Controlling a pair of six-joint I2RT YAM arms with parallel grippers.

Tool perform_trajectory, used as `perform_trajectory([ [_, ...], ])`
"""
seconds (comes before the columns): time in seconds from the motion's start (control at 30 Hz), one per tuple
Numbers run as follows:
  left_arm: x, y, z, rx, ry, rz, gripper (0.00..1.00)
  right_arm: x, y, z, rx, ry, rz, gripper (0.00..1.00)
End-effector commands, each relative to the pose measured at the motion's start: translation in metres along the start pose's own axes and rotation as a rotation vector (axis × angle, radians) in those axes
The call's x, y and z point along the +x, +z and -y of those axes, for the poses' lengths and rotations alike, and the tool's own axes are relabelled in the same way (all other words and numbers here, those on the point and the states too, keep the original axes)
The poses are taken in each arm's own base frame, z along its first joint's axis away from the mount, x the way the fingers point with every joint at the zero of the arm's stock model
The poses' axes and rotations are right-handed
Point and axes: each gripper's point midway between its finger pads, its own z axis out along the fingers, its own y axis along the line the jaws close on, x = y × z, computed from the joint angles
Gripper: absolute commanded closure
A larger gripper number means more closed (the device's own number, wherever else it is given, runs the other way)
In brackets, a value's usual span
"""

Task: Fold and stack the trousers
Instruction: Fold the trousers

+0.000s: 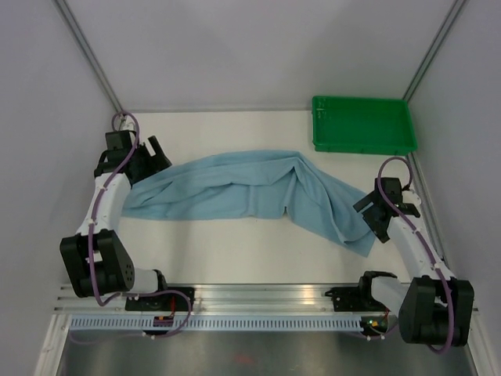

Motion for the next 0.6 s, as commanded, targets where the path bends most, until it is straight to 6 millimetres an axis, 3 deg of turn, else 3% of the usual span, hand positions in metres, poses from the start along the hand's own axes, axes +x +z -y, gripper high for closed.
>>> perform_trajectory([
  [0.0, -0.017, -0.012, -0.003, -0.044, -0.011, 0.049, 0.06, -0.024, 0.015, 0.002, 0.056, 0.061, 0.119, 0.03],
  [0.13, -0.014, -0.016, -0.012, -0.088, 0.005, 0.053, 0.06, -0.032, 0.029, 0.001, 0.091, 0.021, 0.14, 0.08],
  [0.2, -0.017, -0.02, -0.018, -0.106, -0.001, 0.064, 0.06, -0.035, 0.033, -0.003, 0.079, 0.02, 0.151, 0.3],
  [0.23, -0.017, -0.022, -0.02, -0.109, -0.004, 0.065, 0.06, -0.037, 0.033, -0.005, 0.072, 0.022, 0.158, 0.53],
  [0.27, -0.019, -0.023, -0.023, -0.116, -0.008, 0.068, 0.06, -0.04, 0.033, -0.007, 0.061, 0.027, 0.172, 0.64],
  [0.4, -0.018, -0.023, -0.029, -0.123, -0.027, 0.063, 0.06, -0.055, 0.029, -0.021, 0.007, 0.029, 0.215, 0.89],
  [0.43, -0.018, -0.023, -0.033, -0.127, -0.036, 0.065, 0.06, -0.055, 0.029, -0.021, 0.004, 0.02, 0.208, 0.99],
  [0.57, -0.019, -0.026, -0.046, -0.157, -0.058, 0.071, 0.06, -0.059, 0.031, -0.014, 0.023, -0.042, 0.21, 1.0],
])
